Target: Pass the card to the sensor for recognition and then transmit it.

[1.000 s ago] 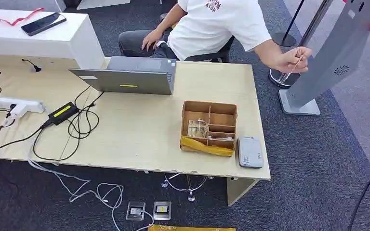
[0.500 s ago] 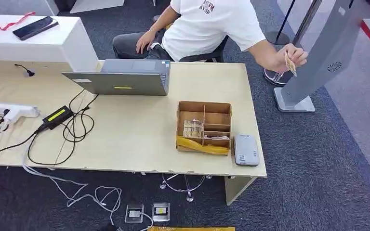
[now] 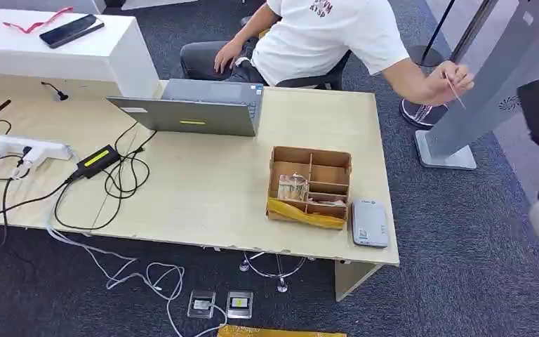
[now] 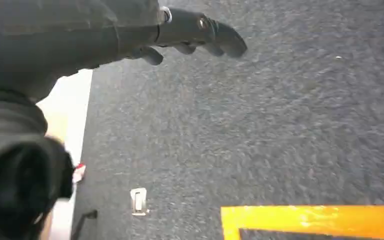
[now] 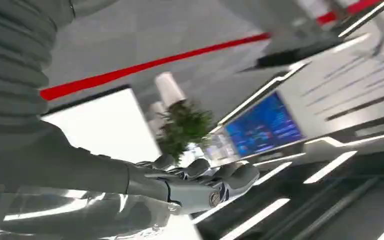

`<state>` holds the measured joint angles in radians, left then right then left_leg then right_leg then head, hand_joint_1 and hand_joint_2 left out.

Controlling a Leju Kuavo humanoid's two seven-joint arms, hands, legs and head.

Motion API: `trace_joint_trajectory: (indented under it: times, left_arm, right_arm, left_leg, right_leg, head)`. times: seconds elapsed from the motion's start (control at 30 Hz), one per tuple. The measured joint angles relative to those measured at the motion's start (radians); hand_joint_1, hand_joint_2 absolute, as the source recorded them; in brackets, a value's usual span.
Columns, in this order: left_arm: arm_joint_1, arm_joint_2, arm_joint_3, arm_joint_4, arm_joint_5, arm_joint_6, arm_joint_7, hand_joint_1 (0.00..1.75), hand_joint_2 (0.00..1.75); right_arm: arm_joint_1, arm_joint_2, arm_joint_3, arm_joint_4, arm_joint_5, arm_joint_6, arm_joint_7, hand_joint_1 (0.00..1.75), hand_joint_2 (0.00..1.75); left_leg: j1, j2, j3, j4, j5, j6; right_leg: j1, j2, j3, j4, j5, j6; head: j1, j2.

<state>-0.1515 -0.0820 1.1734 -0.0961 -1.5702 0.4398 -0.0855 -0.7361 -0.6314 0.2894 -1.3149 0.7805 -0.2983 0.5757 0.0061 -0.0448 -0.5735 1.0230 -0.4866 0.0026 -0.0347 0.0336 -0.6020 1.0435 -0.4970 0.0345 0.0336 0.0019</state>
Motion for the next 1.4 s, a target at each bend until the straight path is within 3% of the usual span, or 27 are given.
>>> trace_joint_trajectory:
  times: [0.1, 0.17, 0.27, 0.5, 0.57, 0.6, 0.63, 1.4]
  left_arm:
    - [0.003, -0.001, -0.007, 0.000, 0.000, 0.000, 0.000, 0.00, 0.00]
    - [0.003, 0.000, -0.017, 0.000, 0.000, 0.000, -0.001, 0.00, 0.00]
    - [0.005, 0.000, -0.025, 0.000, 0.000, -0.001, -0.001, 0.00, 0.00]
    - [0.005, 0.000, -0.041, 0.000, 0.000, -0.002, -0.001, 0.00, 0.00]
    - [0.005, 0.000, -0.042, 0.000, 0.000, -0.002, -0.001, 0.00, 0.00]
    - [0.005, 0.000, -0.042, 0.000, 0.000, -0.002, -0.001, 0.00, 0.00]
    - [0.005, 0.000, -0.042, 0.000, 0.000, -0.002, -0.001, 0.00, 0.00]
    - [0.007, 0.000, -0.049, 0.000, 0.000, 0.000, 0.000, 0.00, 0.00]
  right_arm:
    - [-0.005, 0.016, 0.090, -0.029, 0.007, 0.001, -0.012, 0.00, 1.75]
    - [-0.029, 0.051, 0.228, -0.063, 0.015, 0.005, -0.038, 0.00, 1.75]
    - [-0.086, 0.146, 0.441, -0.060, 0.040, 0.045, -0.075, 0.00, 1.75]
    - [-0.117, 0.189, 0.508, -0.042, 0.048, 0.048, -0.085, 0.00, 1.75]
    - [-0.121, 0.197, 0.520, -0.037, 0.049, 0.048, -0.085, 0.10, 1.75]
    - [-0.123, 0.203, 0.526, -0.033, 0.049, 0.048, -0.085, 1.54, 1.75]
    - [-0.125, 0.204, 0.531, -0.029, 0.049, 0.049, -0.085, 1.75, 1.75]
    - [-0.132, 0.218, 0.570, 0.024, 0.013, 0.075, -0.097, 1.75, 1.75]
  left_leg:
    - [0.001, -0.005, -0.001, 0.000, 0.001, -0.001]
    - [0.002, -0.005, -0.002, 0.000, 0.000, -0.002]
    - [0.002, -0.004, -0.001, 0.000, 0.001, -0.003]
    - [0.002, -0.004, -0.001, 0.000, 0.001, -0.003]
    - [0.002, -0.004, -0.001, 0.000, 0.001, -0.003]
    - [0.002, -0.004, -0.001, 0.000, 0.001, -0.003]
    - [0.002, -0.004, -0.001, 0.000, 0.001, -0.003]
    - [0.002, -0.003, -0.001, 0.000, 0.001, -0.003]
  right_leg:
    - [0.001, -0.005, 0.000, 0.000, 0.000, -0.001]
    - [0.002, -0.005, 0.000, 0.000, -0.001, -0.002]
    - [0.002, -0.004, 0.000, 0.000, 0.000, -0.003]
    - [0.002, -0.004, 0.000, 0.000, 0.000, -0.003]
    - [0.002, -0.004, 0.000, 0.000, 0.000, -0.003]
    - [0.002, -0.004, 0.000, 0.000, 0.000, -0.003]
    - [0.002, -0.004, 0.000, 0.000, 0.000, -0.003]
    - [0.002, -0.003, 0.000, 0.000, 0.000, -0.003]
  head:
    - [0.000, 0.000]
    - [0.000, 0.000]
    - [0.000, 0.000]
    - [0.000, 0.000]
    - [0.000, 0.000]
    - [0.000, 0.000]
    - [0.000, 0.000]
    - [0.000, 0.000]
